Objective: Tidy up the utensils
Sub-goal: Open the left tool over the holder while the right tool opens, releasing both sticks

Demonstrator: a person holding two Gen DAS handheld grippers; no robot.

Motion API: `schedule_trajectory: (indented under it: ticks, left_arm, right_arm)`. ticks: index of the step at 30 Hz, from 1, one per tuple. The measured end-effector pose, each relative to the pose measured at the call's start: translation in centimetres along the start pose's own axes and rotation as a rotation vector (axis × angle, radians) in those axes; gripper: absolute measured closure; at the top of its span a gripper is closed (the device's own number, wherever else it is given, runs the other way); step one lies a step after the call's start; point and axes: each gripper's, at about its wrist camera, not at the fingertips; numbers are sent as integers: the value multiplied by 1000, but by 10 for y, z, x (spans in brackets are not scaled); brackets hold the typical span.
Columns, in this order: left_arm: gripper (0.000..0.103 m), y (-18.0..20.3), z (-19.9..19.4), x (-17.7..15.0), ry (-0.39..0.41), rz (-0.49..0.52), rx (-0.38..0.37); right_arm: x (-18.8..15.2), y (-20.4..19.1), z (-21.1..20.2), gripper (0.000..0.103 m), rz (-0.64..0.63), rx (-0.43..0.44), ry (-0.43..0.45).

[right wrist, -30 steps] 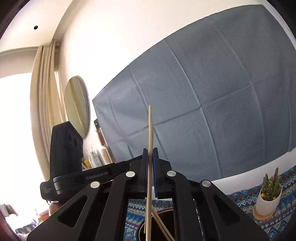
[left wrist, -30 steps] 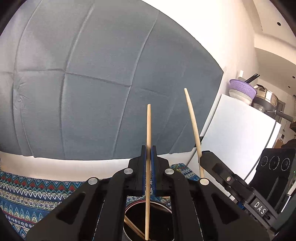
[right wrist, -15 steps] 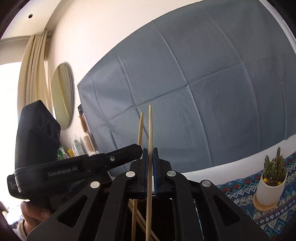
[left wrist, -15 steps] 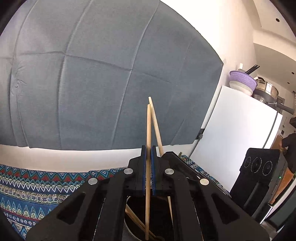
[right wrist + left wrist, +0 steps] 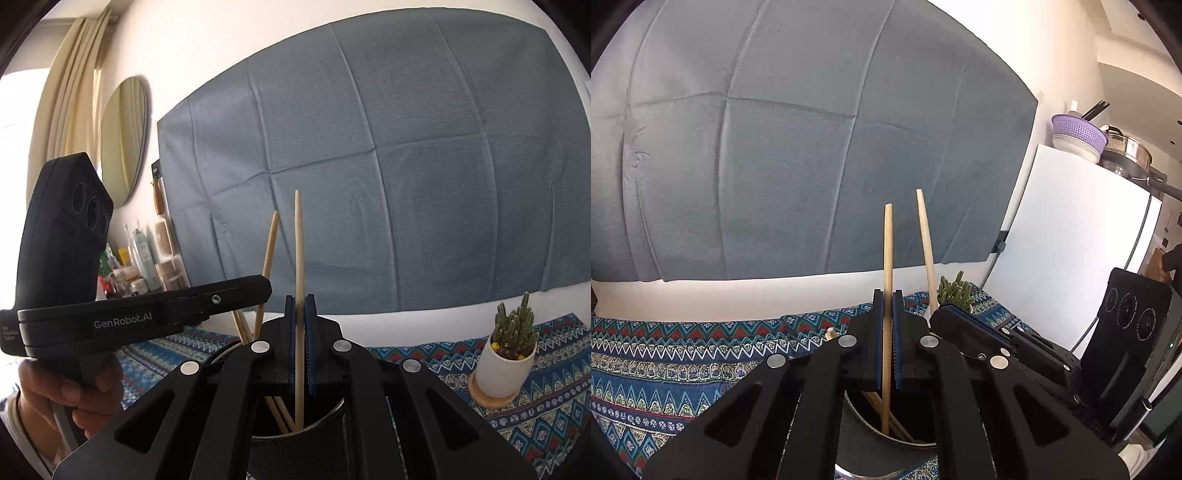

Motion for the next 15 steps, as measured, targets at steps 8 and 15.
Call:
schedule_trajectory:
  ticks: [8, 15]
  left_arm:
    - [98, 17, -22, -6, 29, 86, 51]
    - [98, 32, -36, -11, 43, 153, 56]
  right_arm:
    - [-14, -6, -8, 98, -46, -40, -98]
    - [-19, -11, -16, 98, -69, -58, -118]
Point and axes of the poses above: each gripper's, at about its wrist camera, not at the fingertips, and z roughly the way its jaws point, y to its right, x to its top
